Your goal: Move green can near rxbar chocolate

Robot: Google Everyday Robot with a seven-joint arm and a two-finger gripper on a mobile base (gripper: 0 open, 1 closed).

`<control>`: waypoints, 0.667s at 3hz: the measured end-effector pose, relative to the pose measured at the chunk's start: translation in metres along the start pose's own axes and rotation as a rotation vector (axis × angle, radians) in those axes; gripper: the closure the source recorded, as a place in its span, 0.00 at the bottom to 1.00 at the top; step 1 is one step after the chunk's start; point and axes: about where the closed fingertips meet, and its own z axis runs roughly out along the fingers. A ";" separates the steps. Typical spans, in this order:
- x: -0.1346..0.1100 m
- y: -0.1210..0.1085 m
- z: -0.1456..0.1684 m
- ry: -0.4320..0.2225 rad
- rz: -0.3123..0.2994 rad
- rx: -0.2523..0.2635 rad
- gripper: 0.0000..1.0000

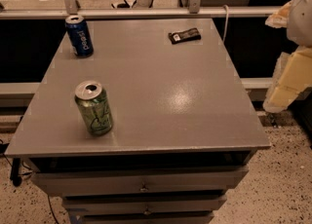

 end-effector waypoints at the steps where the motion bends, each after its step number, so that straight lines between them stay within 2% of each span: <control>1: 0.000 0.000 0.000 0.000 0.000 0.000 0.00; 2: -0.013 0.001 0.009 -0.041 -0.003 -0.009 0.00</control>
Offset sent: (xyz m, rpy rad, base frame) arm 0.0137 0.0316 -0.0186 0.0934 0.0087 0.0427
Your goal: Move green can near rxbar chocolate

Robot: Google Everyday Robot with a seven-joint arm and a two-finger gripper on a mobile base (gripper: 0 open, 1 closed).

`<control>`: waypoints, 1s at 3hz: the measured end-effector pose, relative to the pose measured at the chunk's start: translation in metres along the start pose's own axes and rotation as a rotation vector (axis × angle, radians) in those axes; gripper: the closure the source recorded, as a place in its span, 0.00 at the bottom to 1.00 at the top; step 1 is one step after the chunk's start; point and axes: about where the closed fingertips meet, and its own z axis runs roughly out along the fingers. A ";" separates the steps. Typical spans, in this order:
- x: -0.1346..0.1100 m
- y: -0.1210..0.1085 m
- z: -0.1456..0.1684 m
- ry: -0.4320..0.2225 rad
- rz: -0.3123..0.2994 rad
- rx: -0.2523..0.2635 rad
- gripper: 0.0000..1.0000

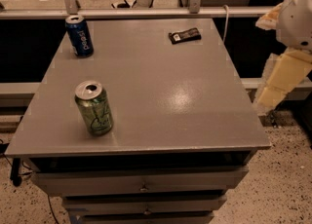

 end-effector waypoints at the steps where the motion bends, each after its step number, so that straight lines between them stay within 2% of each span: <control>1: -0.035 0.006 0.033 -0.139 0.016 -0.051 0.00; 3: -0.141 0.028 0.082 -0.565 0.009 -0.132 0.00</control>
Offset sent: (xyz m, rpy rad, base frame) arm 0.0268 0.1969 -0.0284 0.7210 -0.0017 0.2704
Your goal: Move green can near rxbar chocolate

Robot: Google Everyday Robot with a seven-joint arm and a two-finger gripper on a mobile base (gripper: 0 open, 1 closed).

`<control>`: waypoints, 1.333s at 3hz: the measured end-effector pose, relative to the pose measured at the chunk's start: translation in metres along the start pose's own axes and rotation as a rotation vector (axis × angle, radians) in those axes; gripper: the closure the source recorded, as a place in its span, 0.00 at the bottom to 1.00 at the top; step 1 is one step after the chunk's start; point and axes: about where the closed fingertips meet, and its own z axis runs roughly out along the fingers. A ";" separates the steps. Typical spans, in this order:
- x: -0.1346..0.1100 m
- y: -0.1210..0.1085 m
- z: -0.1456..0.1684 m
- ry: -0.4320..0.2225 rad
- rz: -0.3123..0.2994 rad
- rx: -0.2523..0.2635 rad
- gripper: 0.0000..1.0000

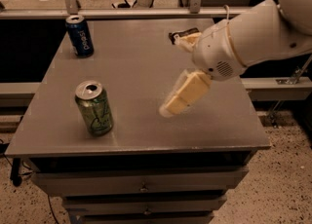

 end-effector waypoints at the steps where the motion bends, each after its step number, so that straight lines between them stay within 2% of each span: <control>1: -0.038 0.020 0.046 -0.206 0.001 -0.058 0.00; 2: -0.062 0.041 0.087 -0.332 0.028 -0.125 0.00; 3: -0.073 0.055 0.112 -0.394 0.052 -0.170 0.00; 4: -0.077 0.068 0.128 -0.425 0.078 -0.204 0.00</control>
Offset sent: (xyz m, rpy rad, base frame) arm -0.0182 0.1624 -0.0392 0.4838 0.0878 0.1929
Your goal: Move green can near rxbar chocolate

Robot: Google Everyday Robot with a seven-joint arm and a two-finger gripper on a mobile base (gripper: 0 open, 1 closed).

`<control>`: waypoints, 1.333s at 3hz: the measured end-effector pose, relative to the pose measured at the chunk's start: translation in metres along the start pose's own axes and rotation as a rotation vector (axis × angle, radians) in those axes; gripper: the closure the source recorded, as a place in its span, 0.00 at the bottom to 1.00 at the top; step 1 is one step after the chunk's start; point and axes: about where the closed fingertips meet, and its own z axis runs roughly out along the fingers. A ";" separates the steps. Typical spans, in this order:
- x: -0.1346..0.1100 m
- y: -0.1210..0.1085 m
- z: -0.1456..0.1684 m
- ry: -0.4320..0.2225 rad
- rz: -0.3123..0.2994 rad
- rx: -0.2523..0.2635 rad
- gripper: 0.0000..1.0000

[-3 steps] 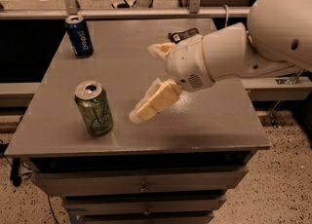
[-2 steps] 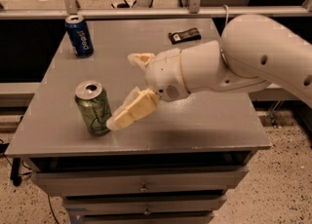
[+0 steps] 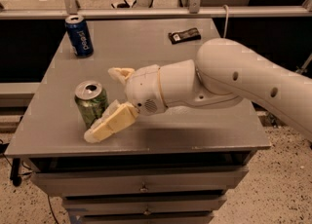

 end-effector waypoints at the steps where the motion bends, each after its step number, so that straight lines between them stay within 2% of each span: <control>1: 0.002 0.009 0.013 -0.023 0.012 -0.018 0.18; 2: 0.007 0.014 0.019 -0.036 0.026 -0.020 0.41; 3: 0.009 0.010 0.013 -0.047 0.032 0.006 0.64; 4: 0.010 -0.010 -0.013 -0.037 0.015 0.067 0.88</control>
Offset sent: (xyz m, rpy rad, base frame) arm -0.0141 0.0175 -0.0226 0.0585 0.0483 -0.0015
